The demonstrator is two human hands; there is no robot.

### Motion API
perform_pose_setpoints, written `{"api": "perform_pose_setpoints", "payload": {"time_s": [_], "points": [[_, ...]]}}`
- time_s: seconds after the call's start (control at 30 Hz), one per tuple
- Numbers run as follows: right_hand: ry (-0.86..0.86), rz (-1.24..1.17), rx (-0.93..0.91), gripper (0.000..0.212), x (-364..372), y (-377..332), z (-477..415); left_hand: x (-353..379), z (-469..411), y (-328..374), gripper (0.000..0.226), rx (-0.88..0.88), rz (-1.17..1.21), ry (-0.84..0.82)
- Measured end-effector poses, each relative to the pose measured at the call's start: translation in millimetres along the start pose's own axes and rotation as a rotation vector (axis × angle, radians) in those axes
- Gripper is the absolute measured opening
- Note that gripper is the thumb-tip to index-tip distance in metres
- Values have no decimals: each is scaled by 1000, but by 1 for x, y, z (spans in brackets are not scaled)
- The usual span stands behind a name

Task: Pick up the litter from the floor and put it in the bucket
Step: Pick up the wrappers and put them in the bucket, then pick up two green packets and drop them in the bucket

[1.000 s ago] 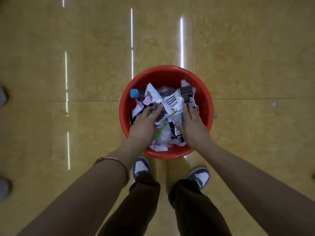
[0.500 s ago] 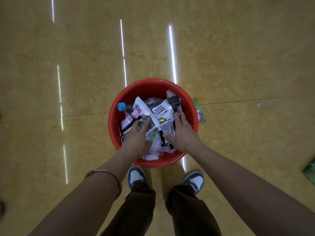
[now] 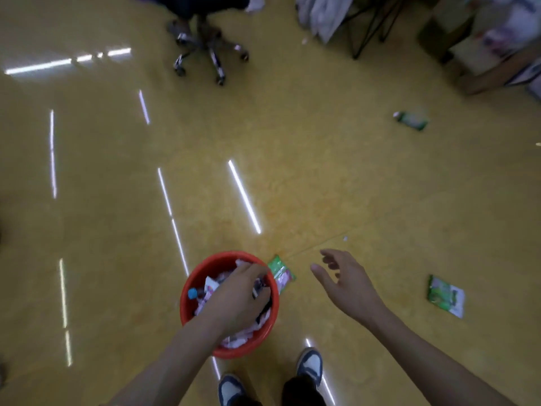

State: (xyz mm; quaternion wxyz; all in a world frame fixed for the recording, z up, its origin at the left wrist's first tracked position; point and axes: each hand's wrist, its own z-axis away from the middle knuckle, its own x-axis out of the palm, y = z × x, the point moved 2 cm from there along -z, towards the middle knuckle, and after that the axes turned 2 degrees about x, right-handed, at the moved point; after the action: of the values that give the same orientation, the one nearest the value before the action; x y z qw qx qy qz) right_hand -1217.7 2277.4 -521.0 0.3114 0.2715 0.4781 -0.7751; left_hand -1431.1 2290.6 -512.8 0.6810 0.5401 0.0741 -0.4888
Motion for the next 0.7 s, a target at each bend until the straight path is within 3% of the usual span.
{"api": "perform_pose_setpoints", "payload": {"time_s": [0.17, 0.4, 0.7], "points": [[166, -35, 11, 48, -93, -15, 73, -41, 35, 89, 36, 160, 25, 22], [269, -74, 37, 49, -185, -2, 140, -54, 51, 191, 36, 355, -53, 69], [292, -19, 72, 54, -265, 58, 189, -24, 43, 296, 33, 473, -104, 82]]}}
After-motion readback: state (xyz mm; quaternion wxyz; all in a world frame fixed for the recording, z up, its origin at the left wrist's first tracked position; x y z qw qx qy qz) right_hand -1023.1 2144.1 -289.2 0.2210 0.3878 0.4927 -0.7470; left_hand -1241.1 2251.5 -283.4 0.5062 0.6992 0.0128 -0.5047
